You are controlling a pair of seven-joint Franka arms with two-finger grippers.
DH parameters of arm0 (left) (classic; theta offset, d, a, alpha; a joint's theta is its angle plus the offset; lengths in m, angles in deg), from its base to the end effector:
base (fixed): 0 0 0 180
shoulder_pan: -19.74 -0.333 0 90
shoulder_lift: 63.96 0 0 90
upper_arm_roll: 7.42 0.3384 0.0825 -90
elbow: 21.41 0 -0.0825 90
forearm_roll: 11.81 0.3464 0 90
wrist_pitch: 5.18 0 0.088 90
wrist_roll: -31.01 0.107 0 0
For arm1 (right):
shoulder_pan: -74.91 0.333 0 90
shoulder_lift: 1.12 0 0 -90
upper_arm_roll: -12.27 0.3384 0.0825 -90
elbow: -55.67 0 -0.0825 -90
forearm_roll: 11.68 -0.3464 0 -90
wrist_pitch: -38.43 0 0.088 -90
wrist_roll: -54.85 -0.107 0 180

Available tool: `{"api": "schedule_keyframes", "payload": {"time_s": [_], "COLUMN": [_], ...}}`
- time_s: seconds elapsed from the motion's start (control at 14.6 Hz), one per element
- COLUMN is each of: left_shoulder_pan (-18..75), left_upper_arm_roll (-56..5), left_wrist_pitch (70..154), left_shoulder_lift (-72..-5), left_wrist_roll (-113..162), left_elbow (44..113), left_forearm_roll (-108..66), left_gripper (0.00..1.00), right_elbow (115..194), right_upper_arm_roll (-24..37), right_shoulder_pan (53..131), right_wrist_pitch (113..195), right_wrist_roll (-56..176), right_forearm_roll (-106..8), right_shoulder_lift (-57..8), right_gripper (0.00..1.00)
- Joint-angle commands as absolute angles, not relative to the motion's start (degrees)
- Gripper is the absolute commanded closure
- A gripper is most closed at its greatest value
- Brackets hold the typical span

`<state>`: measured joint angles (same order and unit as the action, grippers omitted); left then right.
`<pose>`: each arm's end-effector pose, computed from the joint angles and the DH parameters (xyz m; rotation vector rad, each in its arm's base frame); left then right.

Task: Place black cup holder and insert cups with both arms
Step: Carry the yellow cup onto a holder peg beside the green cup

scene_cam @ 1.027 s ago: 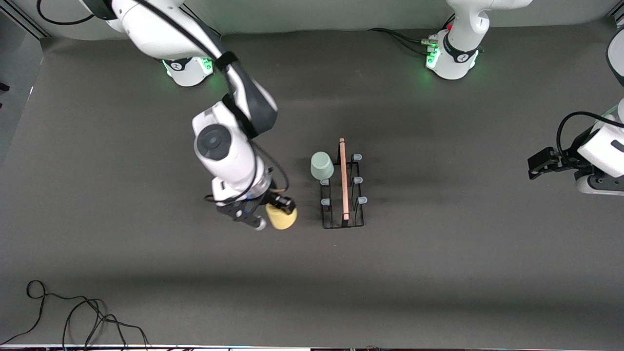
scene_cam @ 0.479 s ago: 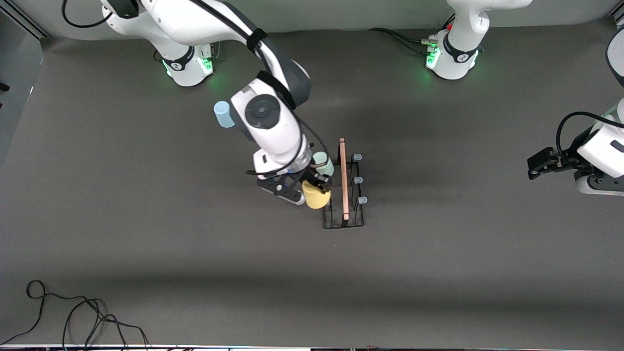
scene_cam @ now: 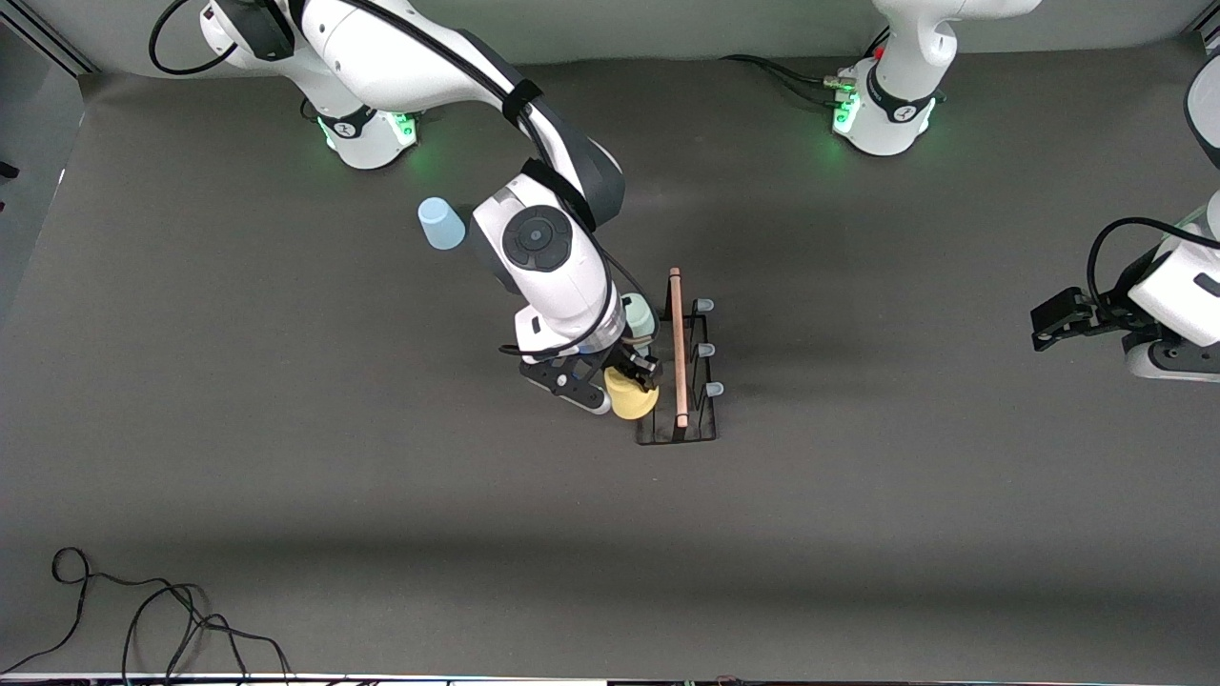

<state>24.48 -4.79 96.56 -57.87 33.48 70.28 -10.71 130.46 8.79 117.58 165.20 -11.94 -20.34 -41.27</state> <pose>0.5671 -0.0206 0.5950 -3.1130 0.1302 -0.1078 0.5611 0.4799 0.3813 -2.8129 0.7804 -0.0750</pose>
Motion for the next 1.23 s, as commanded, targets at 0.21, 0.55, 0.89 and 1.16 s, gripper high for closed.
{"api": "schedule_keyframes", "payload": {"time_s": [0.21, 0.55, 0.89, 1.16], "left_shoulder_pan": [25.54, 25.71, 25.80, 27.12], "left_upper_arm_roll": [-4.70, -4.70, -4.78, -5.22], "left_wrist_pitch": [95.99, 96.25, 96.78, 96.78], "left_shoulder_lift": [-58.69, -58.60, -58.25, -58.16], "left_wrist_roll": [31.72, 31.72, 31.72, 30.41], "left_elbow": [69.91, 70.00, 70.09, 70.26], "left_forearm_roll": [-10.40, -10.40, -10.40, -10.40], "left_gripper": [0.00, 0.00, 0.00, 0.00], "right_elbow": [127.39, 127.22, 126.87, 121.97], "right_upper_arm_roll": [8.22, 8.31, 8.31, 8.14], "right_shoulder_pan": [117.89, 117.89, 117.89, 117.28], "right_wrist_pitch": [166.84, 166.84, 166.40, 157.66], "right_wrist_roll": [-13.53, -13.53, -13.36, -13.01], "right_forearm_roll": [-18.63, -18.63, -18.63, -18.63], "right_shoulder_lift": [-46.46, -47.70, -47.00, -45.41], "right_gripper": [1.00, 0.62, 0.00, 0.00]}}
